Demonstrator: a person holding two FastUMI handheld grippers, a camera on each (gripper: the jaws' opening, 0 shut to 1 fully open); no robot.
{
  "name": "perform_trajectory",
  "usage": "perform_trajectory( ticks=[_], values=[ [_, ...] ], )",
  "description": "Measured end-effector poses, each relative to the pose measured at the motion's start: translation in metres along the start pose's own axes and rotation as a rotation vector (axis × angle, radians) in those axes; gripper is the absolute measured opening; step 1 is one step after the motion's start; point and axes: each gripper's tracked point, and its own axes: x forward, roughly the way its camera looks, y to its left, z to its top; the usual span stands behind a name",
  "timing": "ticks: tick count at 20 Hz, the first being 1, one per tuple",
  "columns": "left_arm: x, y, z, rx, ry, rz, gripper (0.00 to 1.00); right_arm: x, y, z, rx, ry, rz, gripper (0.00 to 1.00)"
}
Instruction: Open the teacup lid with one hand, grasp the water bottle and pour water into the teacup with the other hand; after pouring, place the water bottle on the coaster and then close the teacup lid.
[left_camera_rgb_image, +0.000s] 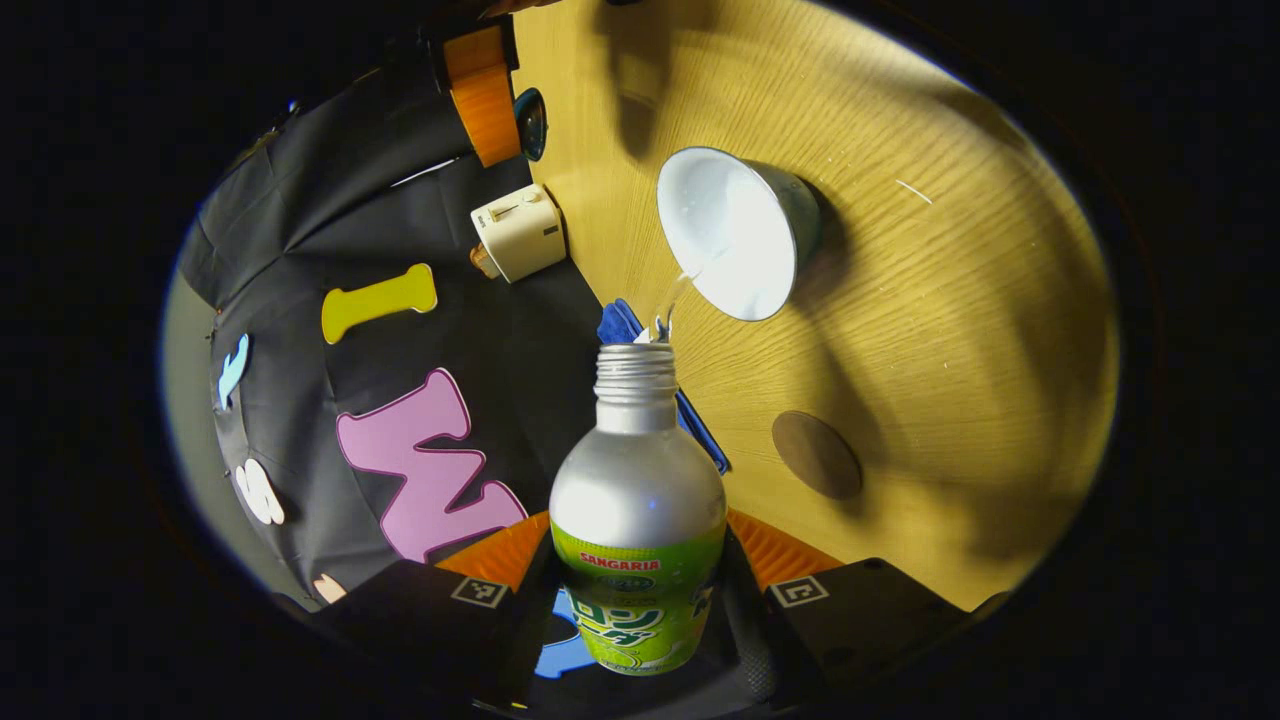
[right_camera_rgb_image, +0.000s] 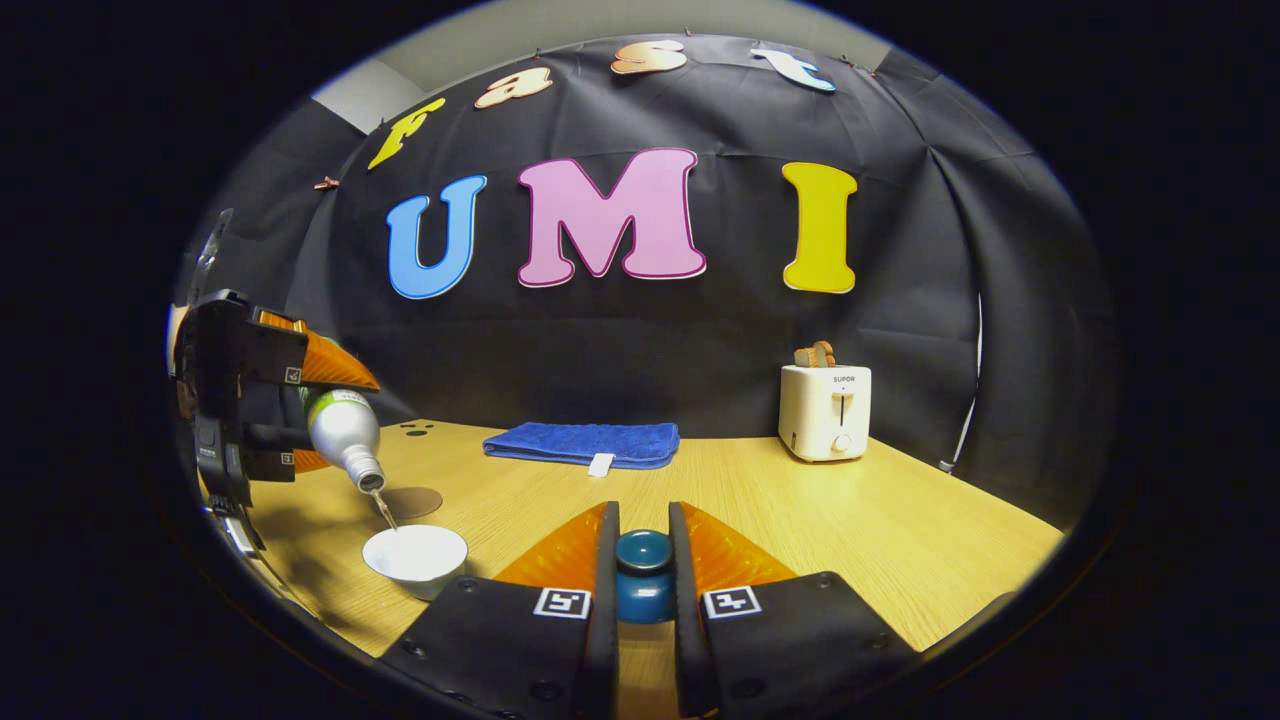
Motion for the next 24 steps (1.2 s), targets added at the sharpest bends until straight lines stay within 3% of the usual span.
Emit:
perform_trajectory(
  ticks=[16,24],
  values=[
    [0.002,0.012,0.014,0.133,-0.019,-0.017,0.8,0.001,0.0,0.0,0.0,-0.001,0.0,0.26],
    [0.003,0.015,0.013,0.143,-0.019,-0.01,0.8,0.001,0.0,0.0,0.0,0.0,0.0,0.26]
  ],
)
